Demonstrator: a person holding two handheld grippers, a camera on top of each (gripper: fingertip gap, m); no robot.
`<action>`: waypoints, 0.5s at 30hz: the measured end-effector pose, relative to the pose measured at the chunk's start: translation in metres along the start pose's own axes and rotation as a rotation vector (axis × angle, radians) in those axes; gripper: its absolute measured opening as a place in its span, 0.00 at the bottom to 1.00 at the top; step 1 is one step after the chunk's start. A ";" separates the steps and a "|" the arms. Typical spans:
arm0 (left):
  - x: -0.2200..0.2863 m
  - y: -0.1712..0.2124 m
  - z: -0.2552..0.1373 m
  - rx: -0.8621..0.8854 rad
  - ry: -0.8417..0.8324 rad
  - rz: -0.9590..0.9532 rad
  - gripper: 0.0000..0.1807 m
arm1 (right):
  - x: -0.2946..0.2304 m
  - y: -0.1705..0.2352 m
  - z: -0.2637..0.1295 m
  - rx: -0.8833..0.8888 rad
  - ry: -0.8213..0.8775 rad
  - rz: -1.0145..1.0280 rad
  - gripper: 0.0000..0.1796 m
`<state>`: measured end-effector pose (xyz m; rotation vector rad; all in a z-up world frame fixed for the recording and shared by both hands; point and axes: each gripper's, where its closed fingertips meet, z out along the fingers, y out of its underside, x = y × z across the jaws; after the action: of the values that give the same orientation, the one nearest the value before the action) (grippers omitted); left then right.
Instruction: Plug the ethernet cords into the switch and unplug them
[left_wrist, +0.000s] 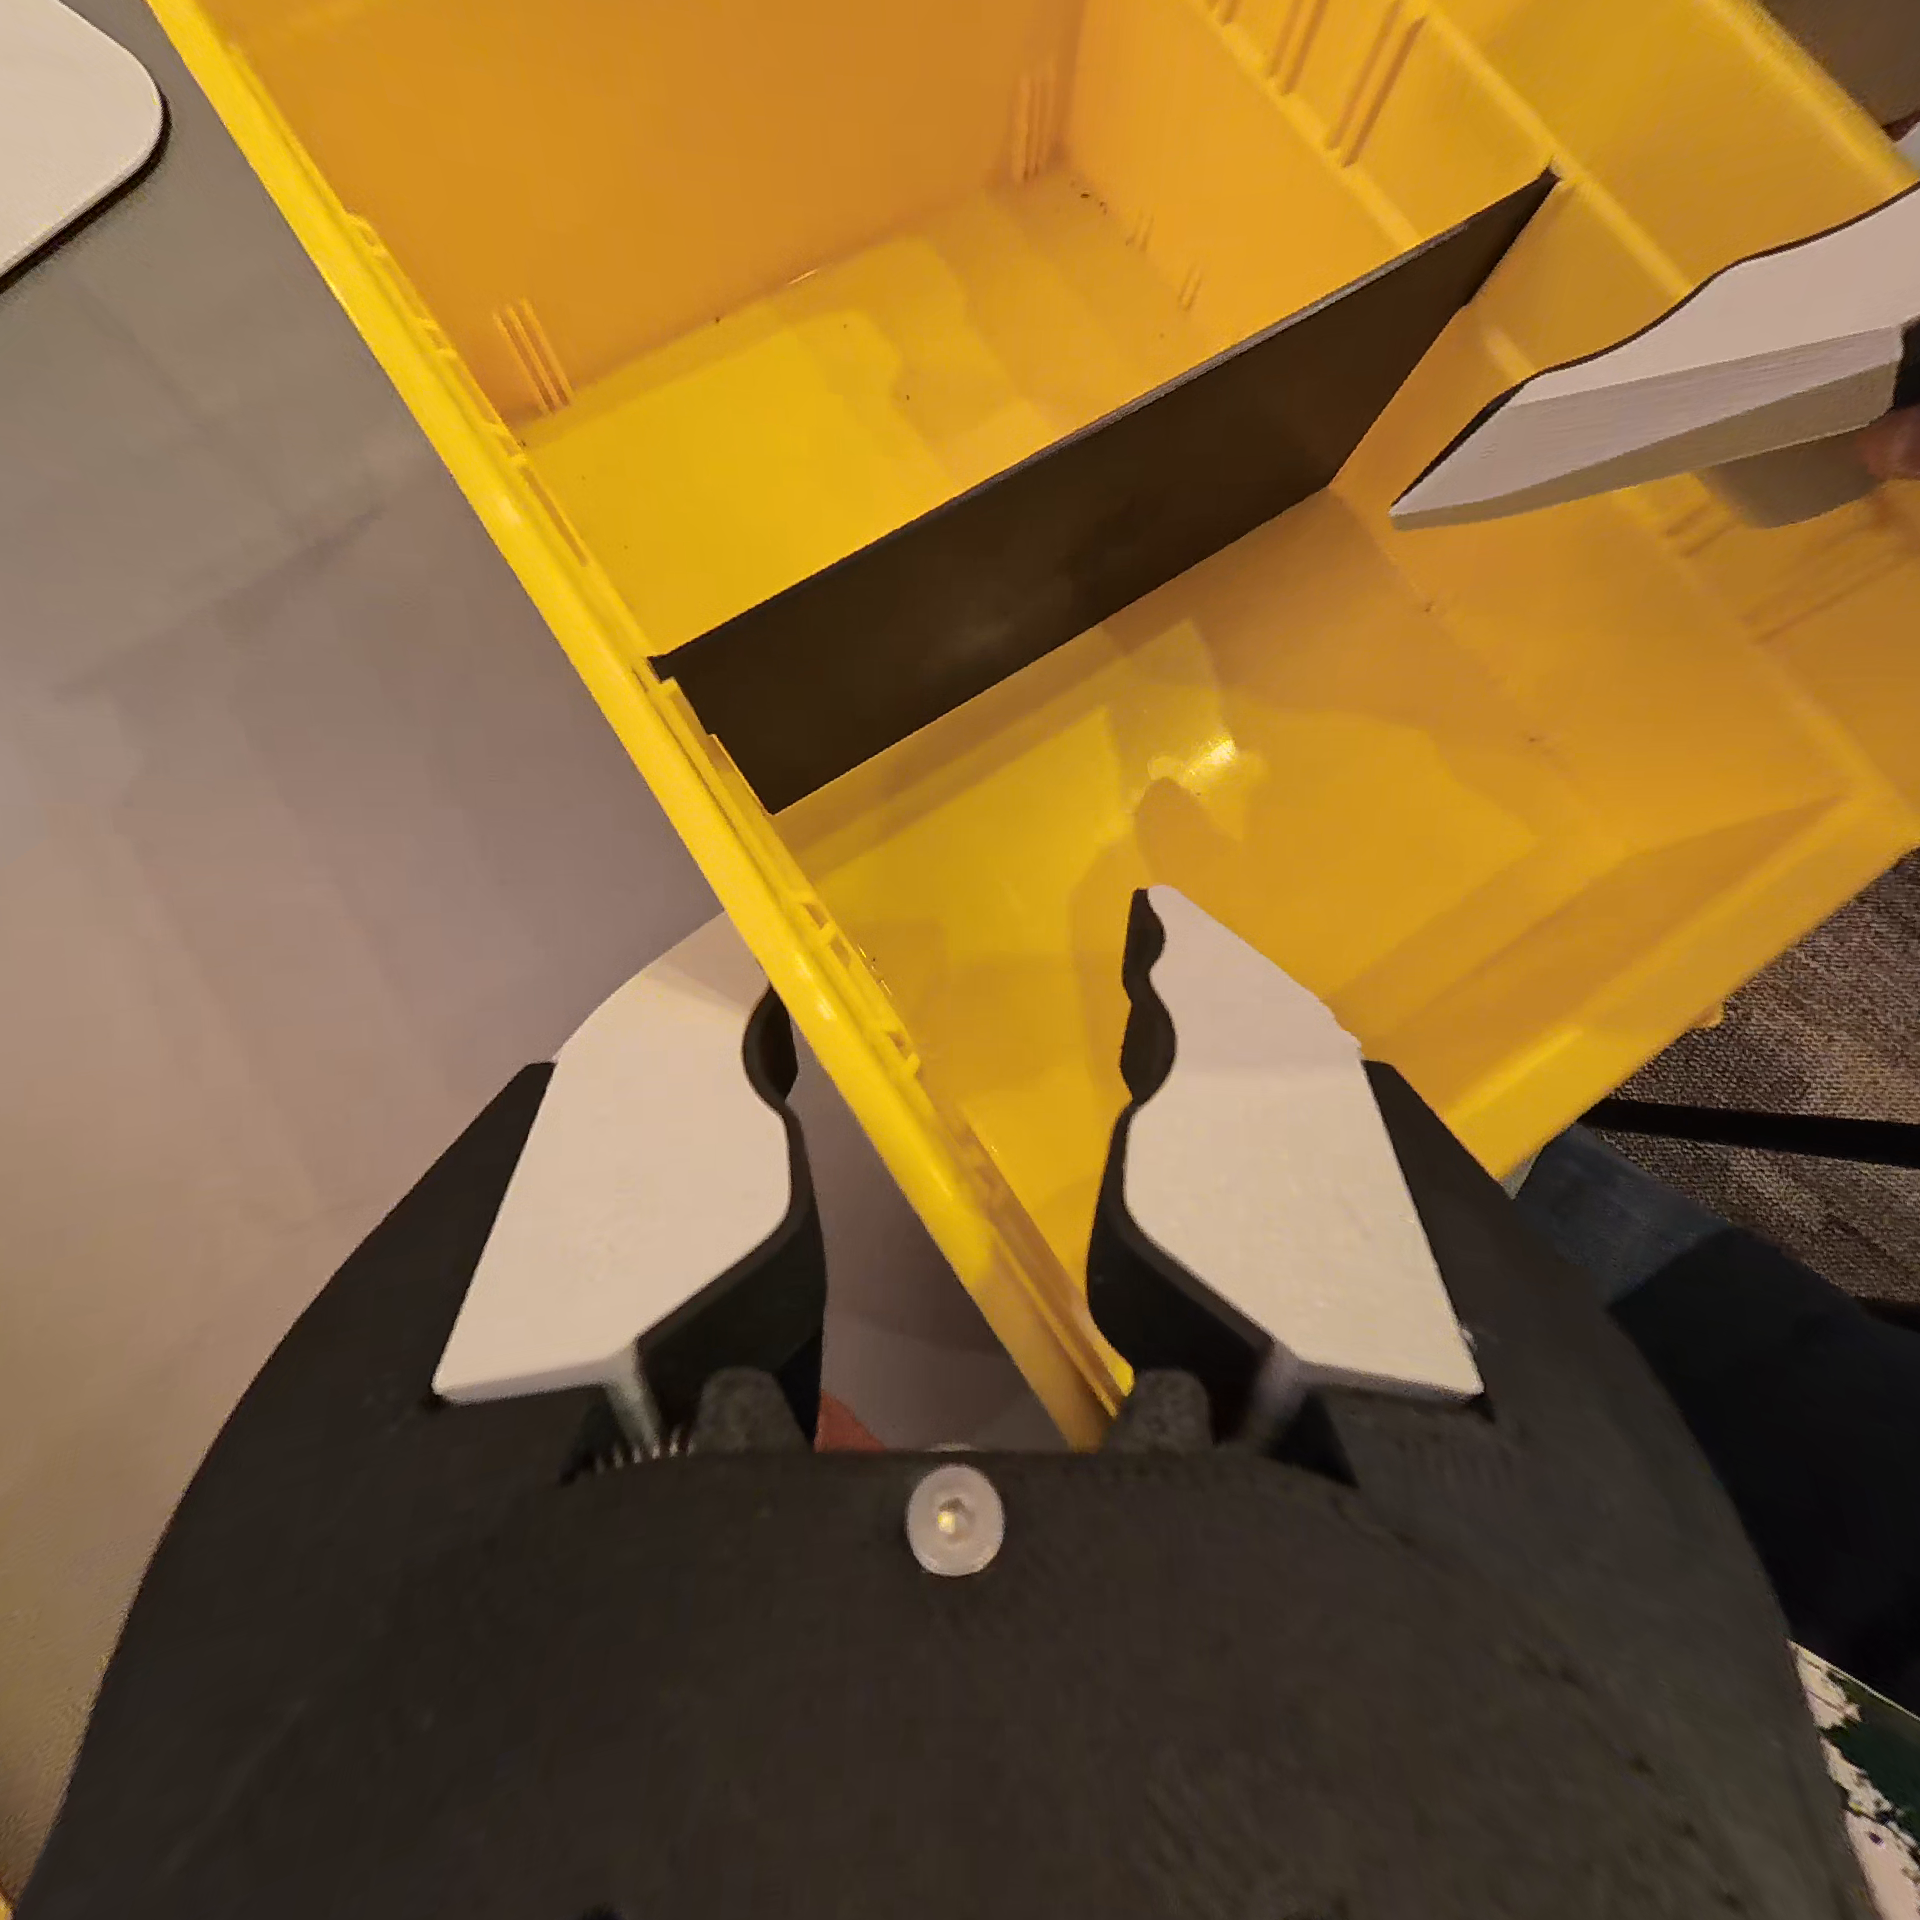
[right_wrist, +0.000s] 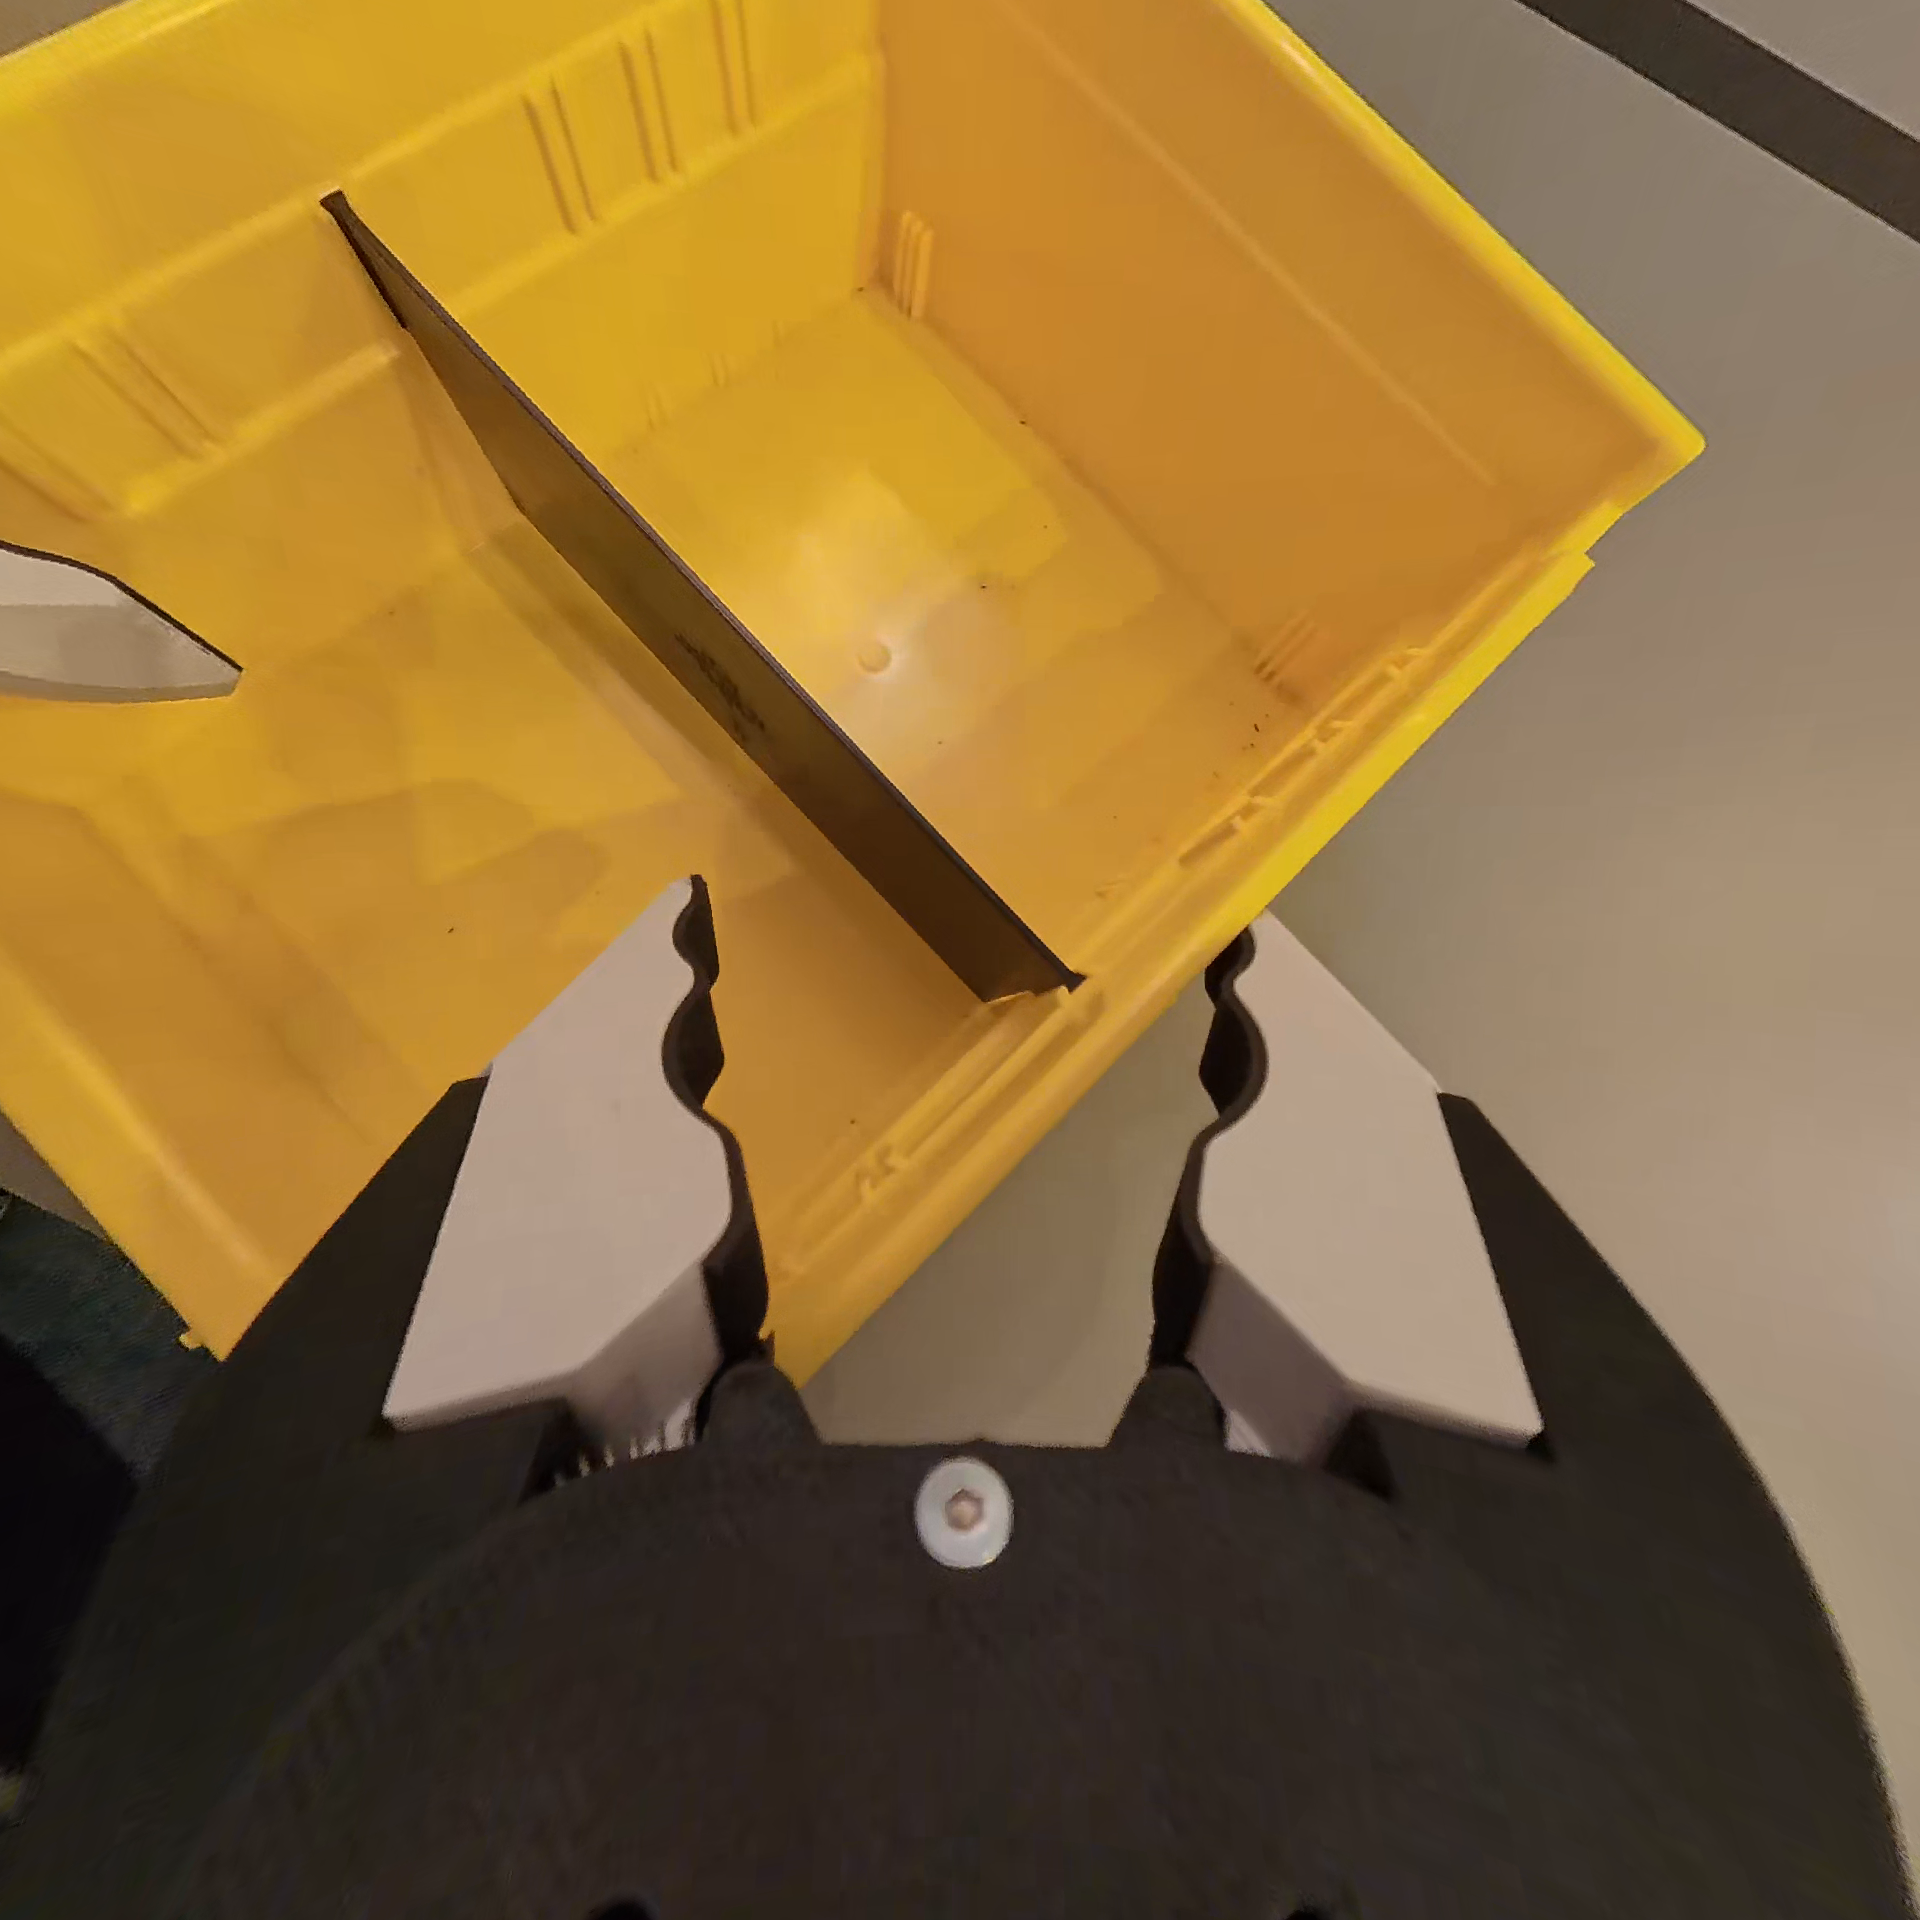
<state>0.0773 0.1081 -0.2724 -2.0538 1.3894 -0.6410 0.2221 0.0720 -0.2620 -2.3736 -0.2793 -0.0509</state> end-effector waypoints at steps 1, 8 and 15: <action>0.000 0.000 0.000 0.001 -0.001 0.001 0.33 | 0.000 0.000 0.000 0.002 -0.002 0.000 0.52; 0.001 -0.011 -0.015 0.056 -0.013 0.024 0.34 | 0.006 0.000 0.001 0.005 0.015 -0.008 0.50; -0.040 -0.031 -0.098 0.186 -0.166 0.075 0.39 | 0.040 0.014 0.004 -0.064 0.096 -0.072 0.40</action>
<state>0.0189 0.1358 -0.1836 -1.8551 1.2558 -0.5338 0.2636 0.0722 -0.2695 -2.4154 -0.3206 -0.2098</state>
